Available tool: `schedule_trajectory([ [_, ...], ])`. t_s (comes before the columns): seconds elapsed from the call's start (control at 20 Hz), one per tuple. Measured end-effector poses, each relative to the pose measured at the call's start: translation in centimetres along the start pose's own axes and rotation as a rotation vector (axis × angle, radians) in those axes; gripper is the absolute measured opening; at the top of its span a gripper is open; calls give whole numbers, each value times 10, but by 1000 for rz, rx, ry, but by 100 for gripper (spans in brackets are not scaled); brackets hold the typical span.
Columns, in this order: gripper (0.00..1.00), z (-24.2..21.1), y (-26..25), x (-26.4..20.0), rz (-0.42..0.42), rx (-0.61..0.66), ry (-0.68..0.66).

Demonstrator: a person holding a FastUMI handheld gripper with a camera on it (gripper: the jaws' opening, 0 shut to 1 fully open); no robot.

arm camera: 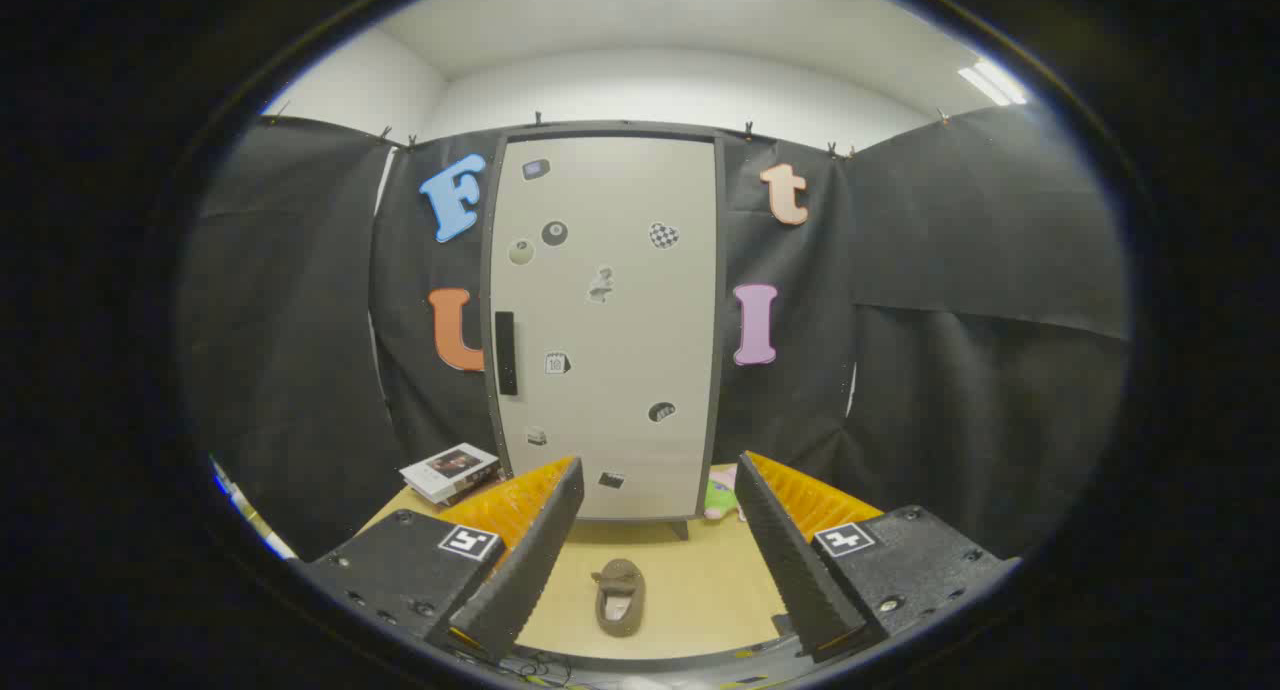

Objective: Open the shoe cabinet door, grab the shoes and put them into the shoe cabinet, then close the shoe cabinet door.

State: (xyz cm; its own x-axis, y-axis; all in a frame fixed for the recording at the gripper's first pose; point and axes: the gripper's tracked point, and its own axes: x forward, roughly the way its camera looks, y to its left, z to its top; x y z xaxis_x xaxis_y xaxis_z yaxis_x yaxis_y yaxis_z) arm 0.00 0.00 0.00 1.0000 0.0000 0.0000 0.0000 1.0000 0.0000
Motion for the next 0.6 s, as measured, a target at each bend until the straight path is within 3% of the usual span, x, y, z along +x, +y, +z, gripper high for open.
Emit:
schedule_trajectory([
  [0.6,100,0,-1,-5,-6,-1,-12],
])
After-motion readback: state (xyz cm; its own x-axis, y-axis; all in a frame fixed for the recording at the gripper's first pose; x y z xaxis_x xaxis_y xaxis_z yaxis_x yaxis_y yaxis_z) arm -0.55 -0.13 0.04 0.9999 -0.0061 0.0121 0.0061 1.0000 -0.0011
